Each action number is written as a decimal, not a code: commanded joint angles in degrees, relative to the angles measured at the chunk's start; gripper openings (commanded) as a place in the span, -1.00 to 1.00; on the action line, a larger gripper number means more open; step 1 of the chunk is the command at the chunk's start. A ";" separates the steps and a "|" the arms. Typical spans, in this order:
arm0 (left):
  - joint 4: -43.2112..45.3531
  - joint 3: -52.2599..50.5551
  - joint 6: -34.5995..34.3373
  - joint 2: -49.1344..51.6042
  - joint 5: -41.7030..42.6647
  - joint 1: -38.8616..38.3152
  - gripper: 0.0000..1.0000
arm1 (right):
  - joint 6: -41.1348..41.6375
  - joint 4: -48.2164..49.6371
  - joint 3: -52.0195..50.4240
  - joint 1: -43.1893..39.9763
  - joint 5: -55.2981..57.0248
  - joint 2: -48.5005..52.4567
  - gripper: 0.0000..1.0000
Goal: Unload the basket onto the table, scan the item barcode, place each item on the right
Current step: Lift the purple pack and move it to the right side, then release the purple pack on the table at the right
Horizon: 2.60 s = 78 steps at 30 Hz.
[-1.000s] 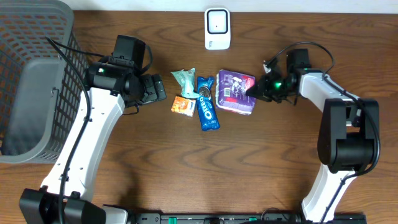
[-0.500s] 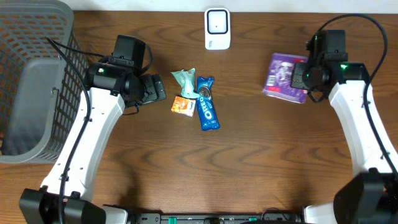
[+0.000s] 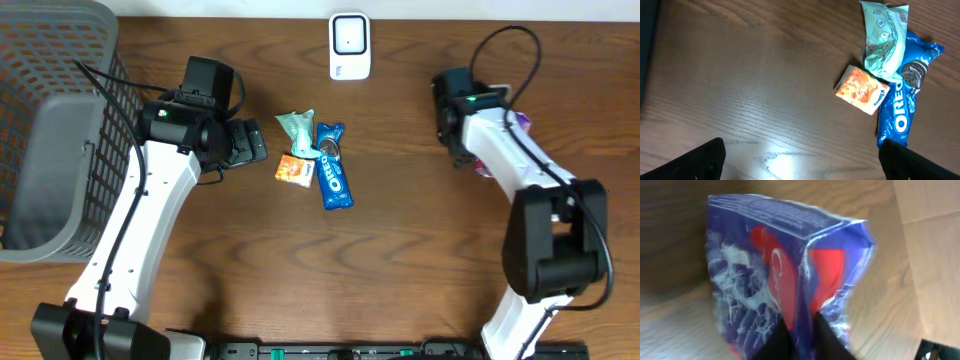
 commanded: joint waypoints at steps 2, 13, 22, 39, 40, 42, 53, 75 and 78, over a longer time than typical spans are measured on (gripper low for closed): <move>-0.20 -0.33 0.96 0.13 -0.72 0.17 0.96 | 0.09 2.78 0.81 6.78 -9.70 1.11 -0.03; -0.17 -0.33 0.94 0.13 -0.72 0.17 0.96 | -4.66 -18.40 29.03 4.09 -26.29 1.03 0.83; -0.17 -0.33 0.96 0.13 -0.72 0.17 0.96 | -8.72 -27.28 15.69 -0.55 -46.47 1.18 -0.64; -0.20 -0.33 0.94 0.13 -0.72 0.17 0.96 | -4.79 5.75 -4.92 0.33 -45.75 1.18 -0.81; -0.17 -0.33 0.94 0.13 -0.72 0.17 0.96 | -4.79 8.59 -4.92 0.33 -45.53 1.18 -0.81; -0.17 -0.33 0.94 0.13 -0.72 0.17 0.96 | -4.79 13.07 -4.92 0.17 -42.97 1.18 -0.79; -0.17 -0.33 0.94 0.13 -0.72 0.17 0.95 | -6.36 19.61 -4.90 -2.93 -26.43 1.16 -0.45; -0.17 -0.33 0.96 0.11 -0.72 0.17 0.96 | -25.64 34.45 -0.57 -4.24 -25.81 8.66 -0.81; -0.20 -0.33 0.94 0.13 -0.72 0.17 0.96 | -25.64 35.47 -0.57 -4.35 -18.56 8.66 -0.82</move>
